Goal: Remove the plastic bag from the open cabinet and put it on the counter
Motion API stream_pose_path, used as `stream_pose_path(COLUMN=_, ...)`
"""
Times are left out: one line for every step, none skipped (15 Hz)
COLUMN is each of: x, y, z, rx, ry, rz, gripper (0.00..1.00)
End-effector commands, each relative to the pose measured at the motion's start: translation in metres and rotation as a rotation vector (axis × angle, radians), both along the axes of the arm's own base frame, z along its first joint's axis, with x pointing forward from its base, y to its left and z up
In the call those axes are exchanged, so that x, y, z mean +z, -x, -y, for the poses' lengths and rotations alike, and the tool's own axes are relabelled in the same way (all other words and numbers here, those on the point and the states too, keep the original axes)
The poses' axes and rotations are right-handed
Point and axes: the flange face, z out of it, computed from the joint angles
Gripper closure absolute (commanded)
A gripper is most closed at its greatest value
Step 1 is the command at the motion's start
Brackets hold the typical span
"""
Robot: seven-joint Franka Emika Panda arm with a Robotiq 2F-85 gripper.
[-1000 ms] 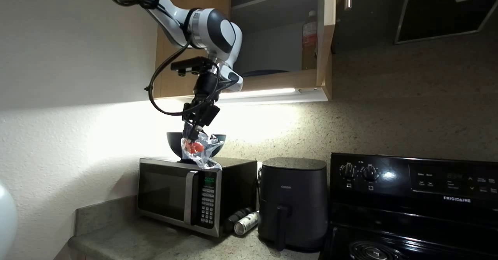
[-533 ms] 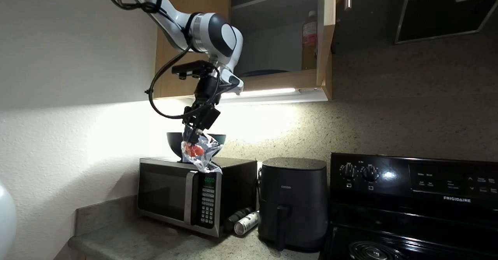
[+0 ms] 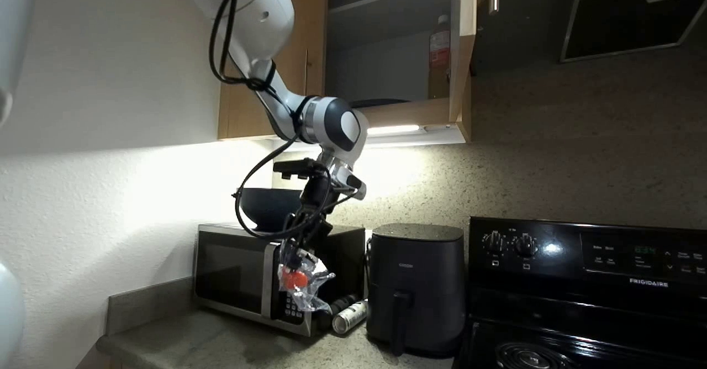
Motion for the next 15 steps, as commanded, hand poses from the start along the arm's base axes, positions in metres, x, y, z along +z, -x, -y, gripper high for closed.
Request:
stream_pose_path(x=-0.03, y=-0.007, z=-0.001, rx=-0.025, ry=0.021, rz=-0.087, gripper=0.87)
stream_pose_path(x=-0.026, y=-0.004, z=0.0, rx=-0.005, ry=0.001, rz=-0.053, gripper=0.65)
stream_pose_path(x=-0.034, y=-0.005, z=0.0, rx=-0.007, ry=0.002, rz=-0.069, gripper=0.65)
stream_pose_path(x=-0.039, y=-0.007, z=0.0, rx=-0.008, ry=0.002, rz=-0.078, gripper=0.65)
stream_pose_path(x=-0.039, y=-0.008, z=0.0, rx=-0.008, ry=0.002, rz=-0.08, gripper=0.65)
stream_pose_path(x=-0.038, y=-0.008, z=0.001, rx=-0.009, ry=0.002, rz=-0.078, gripper=0.65)
stream_pose_path(x=-0.037, y=-0.009, z=0.001, rx=-0.009, ry=0.002, rz=-0.076, gripper=0.87)
stream_pose_path(x=-0.045, y=-0.011, z=0.0, rx=-0.026, ry=0.021, rz=-0.076, gripper=0.87)
stream_pose_path(x=-0.059, y=-0.012, z=0.0, rx=-0.031, ry=0.03, rz=-0.087, gripper=0.87)
stream_pose_path(x=-0.068, y=-0.014, z=0.001, rx=-0.032, ry=0.027, rz=-0.094, gripper=0.87)
stream_pose_path(x=-0.081, y=-0.016, z=0.002, rx=-0.042, ry=0.032, rz=-0.1, gripper=0.87)
stream_pose_path(x=-0.091, y=-0.017, z=0.002, rx=-0.048, ry=0.042, rz=-0.105, gripper=0.87)
stream_pose_path(x=-0.104, y=-0.019, z=0.003, rx=-0.056, ry=0.045, rz=-0.111, gripper=0.87)
stream_pose_path(x=-0.116, y=-0.022, z=0.004, rx=-0.07, ry=0.063, rz=-0.107, gripper=0.87)
stream_pose_path(x=-0.127, y=-0.025, z=0.007, rx=-0.091, ry=0.09, rz=-0.099, gripper=0.87)
